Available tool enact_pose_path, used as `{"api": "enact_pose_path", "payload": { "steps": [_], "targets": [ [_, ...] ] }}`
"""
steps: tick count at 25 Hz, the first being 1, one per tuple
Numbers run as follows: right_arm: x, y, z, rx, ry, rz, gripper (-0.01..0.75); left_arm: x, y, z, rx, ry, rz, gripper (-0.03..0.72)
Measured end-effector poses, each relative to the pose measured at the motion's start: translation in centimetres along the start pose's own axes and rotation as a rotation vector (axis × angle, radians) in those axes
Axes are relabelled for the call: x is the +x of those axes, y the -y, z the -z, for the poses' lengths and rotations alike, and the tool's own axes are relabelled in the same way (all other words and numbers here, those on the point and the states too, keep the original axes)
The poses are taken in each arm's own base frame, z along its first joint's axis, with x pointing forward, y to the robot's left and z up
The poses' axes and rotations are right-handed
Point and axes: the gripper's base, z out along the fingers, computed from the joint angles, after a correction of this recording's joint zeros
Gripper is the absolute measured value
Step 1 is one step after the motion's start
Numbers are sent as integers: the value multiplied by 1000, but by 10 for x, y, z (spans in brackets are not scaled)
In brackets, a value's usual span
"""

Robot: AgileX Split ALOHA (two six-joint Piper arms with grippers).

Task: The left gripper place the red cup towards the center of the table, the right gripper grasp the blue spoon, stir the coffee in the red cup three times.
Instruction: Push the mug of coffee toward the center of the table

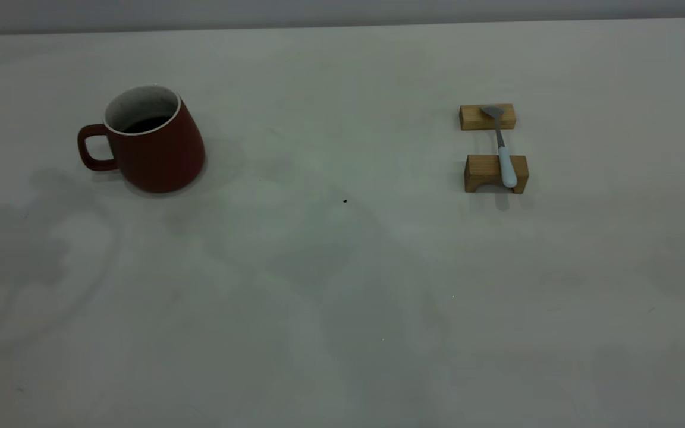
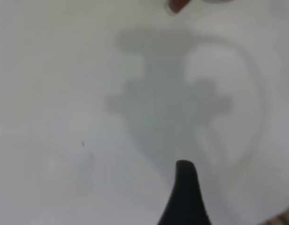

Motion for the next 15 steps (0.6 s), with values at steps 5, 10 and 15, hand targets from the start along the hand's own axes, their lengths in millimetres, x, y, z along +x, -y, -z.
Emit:
{"api": "enact_pose_path", "payload": {
  "steps": [5,10,15],
  "targets": [
    [0,0,0,0,0,0,313,-38,-8,-45,3,-62,-173,673],
    [0,0,0,0,0,0,313,-65,-6,-84,-12,-124,-295,668],
    [0,0,0,0,0,0,313,-77,-2,-123,-5,-161,-363,666]
  ]
}}
